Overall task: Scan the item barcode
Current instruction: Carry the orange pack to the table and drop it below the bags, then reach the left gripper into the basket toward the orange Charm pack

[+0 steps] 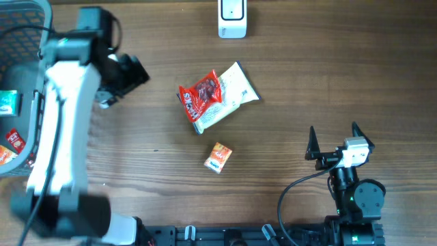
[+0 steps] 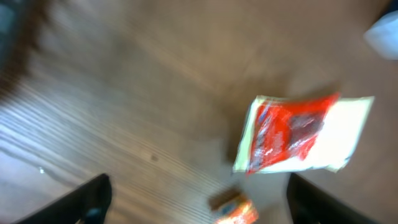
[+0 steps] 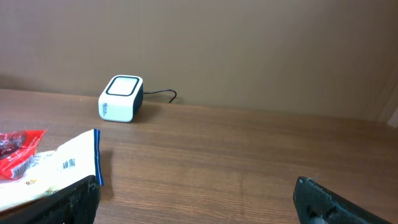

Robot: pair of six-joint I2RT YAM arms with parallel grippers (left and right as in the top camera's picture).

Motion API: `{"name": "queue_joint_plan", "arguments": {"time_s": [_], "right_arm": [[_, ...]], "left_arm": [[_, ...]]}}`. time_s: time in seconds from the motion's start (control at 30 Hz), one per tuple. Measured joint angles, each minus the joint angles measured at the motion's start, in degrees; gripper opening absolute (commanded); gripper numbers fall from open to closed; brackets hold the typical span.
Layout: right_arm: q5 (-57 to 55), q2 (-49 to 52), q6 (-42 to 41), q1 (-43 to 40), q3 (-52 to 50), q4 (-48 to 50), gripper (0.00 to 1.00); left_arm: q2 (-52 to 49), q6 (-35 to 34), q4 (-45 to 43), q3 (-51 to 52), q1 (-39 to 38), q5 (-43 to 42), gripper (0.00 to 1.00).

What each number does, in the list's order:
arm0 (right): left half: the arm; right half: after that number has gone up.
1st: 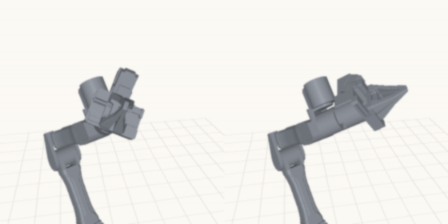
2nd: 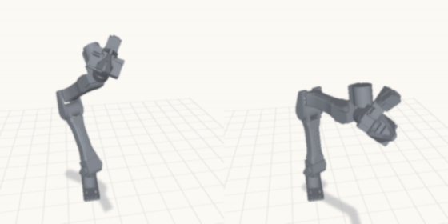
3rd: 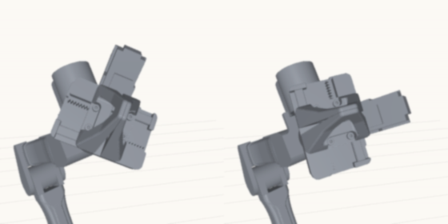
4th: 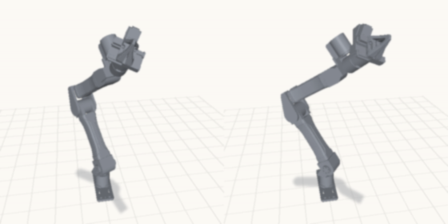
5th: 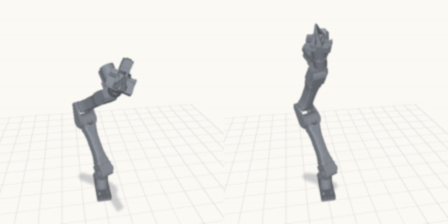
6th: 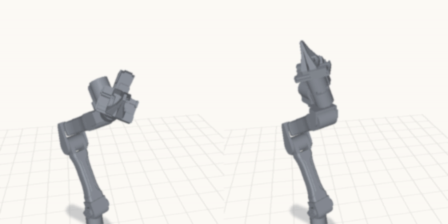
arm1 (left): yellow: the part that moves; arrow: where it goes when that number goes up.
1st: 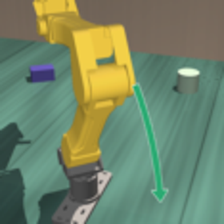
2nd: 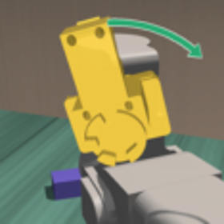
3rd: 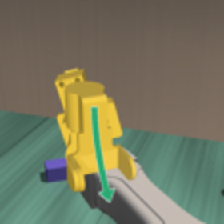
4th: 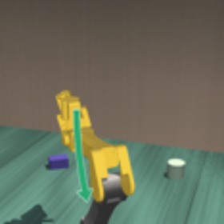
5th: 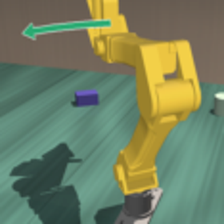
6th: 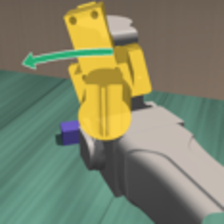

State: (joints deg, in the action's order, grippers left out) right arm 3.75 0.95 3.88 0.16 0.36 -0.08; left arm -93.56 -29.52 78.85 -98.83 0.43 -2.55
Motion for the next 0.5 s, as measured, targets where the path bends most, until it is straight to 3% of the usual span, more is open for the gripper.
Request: {"name": "queue_joint_plan", "arguments": {"time_s": [0.27, 0.5], "right_arm": [[0.0, 0.0, 0.0, 0.0, 0.0, 0.0, 1.0], [0.0, 0.0, 0.0, 0.0, 0.0, 0.0, 1.0]], "left_arm": [[20.9, 0.3, -4.1, -1.7, 11.1, 8.4, 1.0], [25.3, -0.4, -4.3, -1.7, 23.7, 13.7, 1.0]]}}
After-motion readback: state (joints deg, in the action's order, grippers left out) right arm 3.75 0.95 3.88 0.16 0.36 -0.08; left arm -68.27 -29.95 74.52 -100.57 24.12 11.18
